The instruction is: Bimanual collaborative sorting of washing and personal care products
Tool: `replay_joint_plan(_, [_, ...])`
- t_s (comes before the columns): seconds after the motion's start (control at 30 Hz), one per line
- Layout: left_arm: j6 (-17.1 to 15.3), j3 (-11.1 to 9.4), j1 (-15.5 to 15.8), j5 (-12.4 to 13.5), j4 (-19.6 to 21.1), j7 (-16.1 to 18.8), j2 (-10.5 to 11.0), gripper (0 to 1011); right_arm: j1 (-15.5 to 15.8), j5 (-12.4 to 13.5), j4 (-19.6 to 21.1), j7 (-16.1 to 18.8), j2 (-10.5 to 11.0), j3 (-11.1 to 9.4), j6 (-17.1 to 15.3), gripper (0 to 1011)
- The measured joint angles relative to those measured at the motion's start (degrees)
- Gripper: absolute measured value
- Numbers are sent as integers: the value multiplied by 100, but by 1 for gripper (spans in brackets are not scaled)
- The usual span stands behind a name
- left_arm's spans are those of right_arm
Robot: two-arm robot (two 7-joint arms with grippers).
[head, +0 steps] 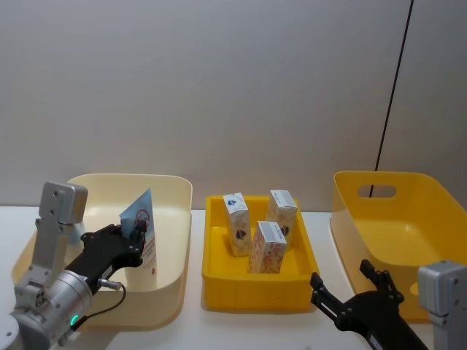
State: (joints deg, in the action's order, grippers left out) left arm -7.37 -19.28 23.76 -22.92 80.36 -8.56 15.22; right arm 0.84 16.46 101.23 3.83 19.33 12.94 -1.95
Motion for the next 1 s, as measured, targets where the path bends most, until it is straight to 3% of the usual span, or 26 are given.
replay_joint_plan(0.37, [231,160,-12,-151,85,-279,49,167,0,0,0,0,0,0,0,1001])
replay_joint_plan(0.73, [377,428,97,-643,443,-961,238,167,0,0,0,0,0,0,0,1001])
replay_joint_plan(1.0, [293,485,155,-1048,661,-1419,319,166,0,0,0,0,0,0,0,1001])
